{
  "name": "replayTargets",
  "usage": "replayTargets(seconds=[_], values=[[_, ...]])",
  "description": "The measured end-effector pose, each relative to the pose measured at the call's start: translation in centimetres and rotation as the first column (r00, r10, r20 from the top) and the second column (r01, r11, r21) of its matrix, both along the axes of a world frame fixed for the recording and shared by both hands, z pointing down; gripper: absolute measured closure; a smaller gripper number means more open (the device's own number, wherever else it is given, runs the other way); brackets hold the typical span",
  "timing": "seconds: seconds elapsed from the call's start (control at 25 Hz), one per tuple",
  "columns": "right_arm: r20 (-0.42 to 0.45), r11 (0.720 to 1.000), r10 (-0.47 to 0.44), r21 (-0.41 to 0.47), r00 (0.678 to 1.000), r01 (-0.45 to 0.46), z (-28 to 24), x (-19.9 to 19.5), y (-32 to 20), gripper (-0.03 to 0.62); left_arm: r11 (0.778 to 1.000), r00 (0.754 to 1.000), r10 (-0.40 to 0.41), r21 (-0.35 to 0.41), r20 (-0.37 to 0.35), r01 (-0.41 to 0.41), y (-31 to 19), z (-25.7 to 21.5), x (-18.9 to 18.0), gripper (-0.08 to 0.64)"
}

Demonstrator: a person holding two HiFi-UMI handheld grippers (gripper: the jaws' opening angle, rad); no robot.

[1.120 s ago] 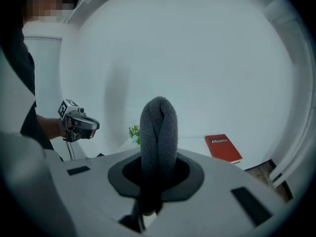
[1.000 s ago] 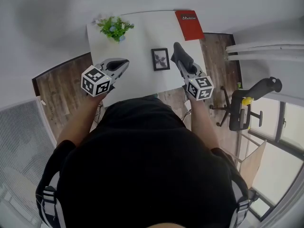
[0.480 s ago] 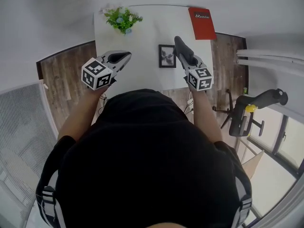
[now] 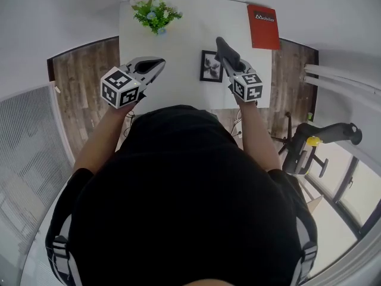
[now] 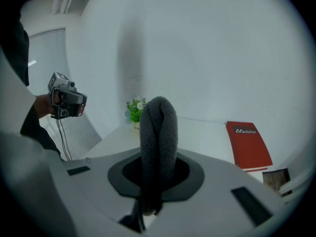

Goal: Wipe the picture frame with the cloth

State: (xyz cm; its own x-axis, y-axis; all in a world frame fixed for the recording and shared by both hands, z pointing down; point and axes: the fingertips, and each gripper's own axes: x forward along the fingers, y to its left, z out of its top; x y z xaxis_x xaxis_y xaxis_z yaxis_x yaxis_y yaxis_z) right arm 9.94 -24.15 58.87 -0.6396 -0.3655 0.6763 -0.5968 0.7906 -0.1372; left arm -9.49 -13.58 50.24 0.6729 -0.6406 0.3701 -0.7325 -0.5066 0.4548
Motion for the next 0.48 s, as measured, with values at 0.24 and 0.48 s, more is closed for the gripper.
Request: replayTargets(seconds=[0.24, 0.48], values=[[-0.025, 0.999, -0.039, -0.036, 0.999, 0.038, 2.7, -0.5, -1.7, 0.551, 0.998, 0.999, -0.042, -0.038, -0.003, 0.042, -0.5, 1.2, 0.1, 0.551], [-0.052, 0.997, -0.071, -0.023, 0.996, 0.07, 4.7, -1.1, -3.3, 0.551, 0.994, 0.997, -0.082, -0.072, -0.005, 0.081, -0.5, 2.3, 0.3, 0.551]])
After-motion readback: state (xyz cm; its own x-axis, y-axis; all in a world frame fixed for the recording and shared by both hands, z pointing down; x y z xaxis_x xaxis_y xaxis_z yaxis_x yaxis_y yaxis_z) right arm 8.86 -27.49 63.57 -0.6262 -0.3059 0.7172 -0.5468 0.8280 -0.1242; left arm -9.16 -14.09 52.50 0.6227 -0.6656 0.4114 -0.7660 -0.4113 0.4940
